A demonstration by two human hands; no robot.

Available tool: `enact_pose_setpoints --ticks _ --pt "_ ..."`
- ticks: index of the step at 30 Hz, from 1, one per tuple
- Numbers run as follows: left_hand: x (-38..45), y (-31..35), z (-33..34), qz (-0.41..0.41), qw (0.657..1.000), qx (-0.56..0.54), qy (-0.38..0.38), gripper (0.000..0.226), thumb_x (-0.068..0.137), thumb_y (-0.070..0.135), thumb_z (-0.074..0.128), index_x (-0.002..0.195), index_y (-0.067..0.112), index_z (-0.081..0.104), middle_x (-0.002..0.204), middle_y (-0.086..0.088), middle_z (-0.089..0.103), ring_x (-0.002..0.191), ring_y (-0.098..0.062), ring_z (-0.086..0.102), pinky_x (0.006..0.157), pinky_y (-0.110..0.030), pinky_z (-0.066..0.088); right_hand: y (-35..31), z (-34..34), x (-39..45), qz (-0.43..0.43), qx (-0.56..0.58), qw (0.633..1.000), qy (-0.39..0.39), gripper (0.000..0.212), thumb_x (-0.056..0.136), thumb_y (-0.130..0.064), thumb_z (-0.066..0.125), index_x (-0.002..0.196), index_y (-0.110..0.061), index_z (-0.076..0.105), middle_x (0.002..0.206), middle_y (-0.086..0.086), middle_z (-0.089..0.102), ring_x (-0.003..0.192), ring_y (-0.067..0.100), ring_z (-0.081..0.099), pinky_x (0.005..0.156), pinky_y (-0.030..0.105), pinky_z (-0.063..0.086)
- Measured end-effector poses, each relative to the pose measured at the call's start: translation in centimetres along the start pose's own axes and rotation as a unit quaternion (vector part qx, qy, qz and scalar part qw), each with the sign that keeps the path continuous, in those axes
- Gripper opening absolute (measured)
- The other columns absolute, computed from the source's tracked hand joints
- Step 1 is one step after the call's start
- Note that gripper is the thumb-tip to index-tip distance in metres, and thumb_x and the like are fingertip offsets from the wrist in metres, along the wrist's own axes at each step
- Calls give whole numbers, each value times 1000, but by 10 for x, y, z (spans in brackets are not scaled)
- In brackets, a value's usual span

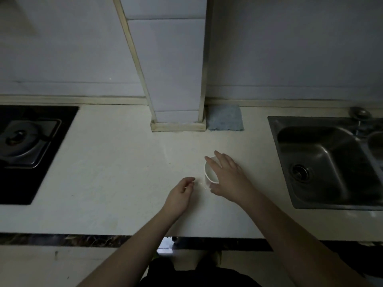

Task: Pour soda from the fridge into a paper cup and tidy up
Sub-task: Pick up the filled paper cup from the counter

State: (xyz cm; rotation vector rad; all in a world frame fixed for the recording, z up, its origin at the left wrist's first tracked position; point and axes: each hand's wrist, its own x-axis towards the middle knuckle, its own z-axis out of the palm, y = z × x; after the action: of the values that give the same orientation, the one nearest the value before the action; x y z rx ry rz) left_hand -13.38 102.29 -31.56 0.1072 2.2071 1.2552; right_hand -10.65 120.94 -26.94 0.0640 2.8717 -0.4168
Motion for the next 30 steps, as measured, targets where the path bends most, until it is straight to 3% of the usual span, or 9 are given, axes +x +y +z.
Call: enact_pose_setpoints --ticks 3,7,13,18,30 --pt "-2 0 11 -58 992 -113 7 22 100 27 43 113 27 61 115 2 67 103 -14 63 94 -37 51 8 -6 10 -18 -27 999 -11 95 79 -45 70 151 -33 8 160 -1 4 146 24 4 114 42 17" --pt "-7 12 21 -142 946 -290 15 22 99 21 44 102 16 65 97 -3 68 86 -20 63 76 -34 50 14 -9 21 -32 -44 997 -49 94 79 -47 71 151 -31 13 158 1 13 143 23 14 111 42 23" --pt "2 5 31 -183 924 -334 32 25 94 23 49 107 12 68 98 -8 71 83 -20 67 76 -36 55 17 -5 26 -44 -43 997 -52 95 74 -46 74 148 -34 17 153 0 18 137 24 22 101 46 38" --pt "6 3 37 -201 912 -356 33 25 92 23 52 106 10 68 97 -10 73 83 -22 67 82 -41 56 21 -7 26 -59 -25 997 -46 93 69 -31 81 144 -32 27 143 0 26 127 24 31 88 38 43" --pt "13 6 53 -221 907 -356 34 24 93 25 50 103 11 67 97 -11 70 84 -24 65 82 -41 55 25 -15 26 -55 -3 998 -38 83 70 -45 78 138 -29 32 133 4 33 117 24 35 85 36 45"
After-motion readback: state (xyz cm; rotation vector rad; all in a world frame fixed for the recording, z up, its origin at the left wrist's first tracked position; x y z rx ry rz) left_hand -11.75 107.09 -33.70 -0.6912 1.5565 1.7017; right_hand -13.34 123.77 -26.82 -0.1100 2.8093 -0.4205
